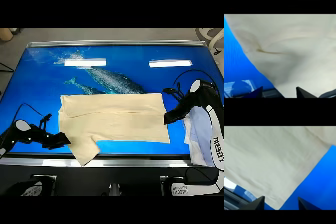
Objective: Fold the shirts.
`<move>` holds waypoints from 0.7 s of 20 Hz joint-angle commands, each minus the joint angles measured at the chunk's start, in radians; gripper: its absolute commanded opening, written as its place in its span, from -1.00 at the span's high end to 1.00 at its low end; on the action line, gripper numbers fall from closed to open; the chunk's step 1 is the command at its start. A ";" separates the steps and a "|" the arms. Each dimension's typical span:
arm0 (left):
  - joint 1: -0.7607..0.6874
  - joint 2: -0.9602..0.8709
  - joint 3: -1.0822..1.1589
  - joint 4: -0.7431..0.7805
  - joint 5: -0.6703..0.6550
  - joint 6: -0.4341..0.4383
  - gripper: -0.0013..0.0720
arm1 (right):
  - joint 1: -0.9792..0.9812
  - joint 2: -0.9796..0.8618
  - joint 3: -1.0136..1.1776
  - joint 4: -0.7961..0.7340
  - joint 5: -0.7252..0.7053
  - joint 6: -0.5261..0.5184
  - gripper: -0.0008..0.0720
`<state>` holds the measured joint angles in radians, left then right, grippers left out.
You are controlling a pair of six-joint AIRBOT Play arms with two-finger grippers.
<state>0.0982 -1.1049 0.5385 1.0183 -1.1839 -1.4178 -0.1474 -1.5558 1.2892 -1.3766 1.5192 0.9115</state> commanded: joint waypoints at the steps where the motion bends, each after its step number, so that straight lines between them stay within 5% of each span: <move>1: -0.048 -0.031 -0.011 -0.010 0.105 -0.043 -0.39 | 0.000 0.002 -0.001 -0.003 0.000 0.004 -0.13; 3: -0.061 -0.066 -0.011 -0.010 0.105 -0.049 -0.38 | 0.000 0.002 -0.001 -0.027 0.002 0.032 -0.18; 5: -0.062 -0.084 -0.011 -0.010 0.110 -0.049 -0.05 | 0.000 0.002 -0.001 -0.063 0.002 0.065 -0.21; 6: -0.062 -0.084 -0.011 -0.010 0.118 -0.049 -0.04 | 0.000 0.002 -0.001 -0.068 0.005 0.068 -0.21; 8: -0.062 -0.083 -0.010 -0.010 0.126 -0.049 0.60 | 0.000 0.002 -0.002 -0.068 0.018 0.067 -0.24; 10: -0.062 -0.079 -0.009 -0.010 0.130 -0.048 0.87 | 0.000 0.002 -0.009 -0.075 0.026 0.067 -0.30; 14: -0.062 -0.061 -0.008 -0.010 0.131 -0.048 0.87 | 0.000 0.008 -0.083 -0.074 0.016 0.068 -0.30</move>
<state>0.0368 -1.1759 0.5293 1.0042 -1.0615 -1.4658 -0.1474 -1.5524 1.2469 -1.4452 1.5394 0.9764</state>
